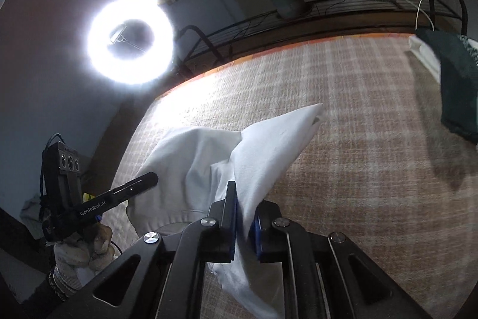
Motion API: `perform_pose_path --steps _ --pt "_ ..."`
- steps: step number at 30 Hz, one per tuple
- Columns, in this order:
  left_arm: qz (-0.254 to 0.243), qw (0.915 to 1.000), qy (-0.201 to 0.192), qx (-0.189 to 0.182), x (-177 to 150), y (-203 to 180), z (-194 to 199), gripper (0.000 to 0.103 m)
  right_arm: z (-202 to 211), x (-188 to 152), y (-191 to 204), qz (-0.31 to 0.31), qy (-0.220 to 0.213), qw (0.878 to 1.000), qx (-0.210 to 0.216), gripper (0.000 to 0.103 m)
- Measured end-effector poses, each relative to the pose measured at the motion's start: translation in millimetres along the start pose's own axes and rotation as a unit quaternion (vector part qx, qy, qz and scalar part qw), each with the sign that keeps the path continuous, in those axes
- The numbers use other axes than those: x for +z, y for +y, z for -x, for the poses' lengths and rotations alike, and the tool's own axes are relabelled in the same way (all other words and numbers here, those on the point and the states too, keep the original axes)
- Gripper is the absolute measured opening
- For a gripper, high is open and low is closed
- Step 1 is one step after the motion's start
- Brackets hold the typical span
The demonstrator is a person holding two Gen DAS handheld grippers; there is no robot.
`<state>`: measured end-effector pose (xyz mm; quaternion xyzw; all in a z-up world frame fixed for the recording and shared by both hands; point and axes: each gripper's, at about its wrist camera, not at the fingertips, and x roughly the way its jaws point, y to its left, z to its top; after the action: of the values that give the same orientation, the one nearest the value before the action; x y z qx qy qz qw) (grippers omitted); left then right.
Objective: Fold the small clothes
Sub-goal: 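Carry the folded bundle with both tools toward the stack of clothes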
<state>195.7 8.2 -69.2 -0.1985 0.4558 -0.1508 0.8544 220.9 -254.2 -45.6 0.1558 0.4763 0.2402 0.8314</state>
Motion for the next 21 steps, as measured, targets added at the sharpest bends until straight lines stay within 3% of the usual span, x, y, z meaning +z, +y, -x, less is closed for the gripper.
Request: perform_pose_path --steps 11,21 --pt "-0.069 0.9970 0.006 -0.035 0.6 -97.8 -25.1 0.006 74.9 0.5 -36.5 0.017 -0.034 0.998 -0.059 0.006" --pt "-0.111 0.9913 0.002 -0.070 18.1 -196.2 -83.5 0.006 141.4 15.6 -114.2 0.007 -0.068 0.991 -0.117 0.006"
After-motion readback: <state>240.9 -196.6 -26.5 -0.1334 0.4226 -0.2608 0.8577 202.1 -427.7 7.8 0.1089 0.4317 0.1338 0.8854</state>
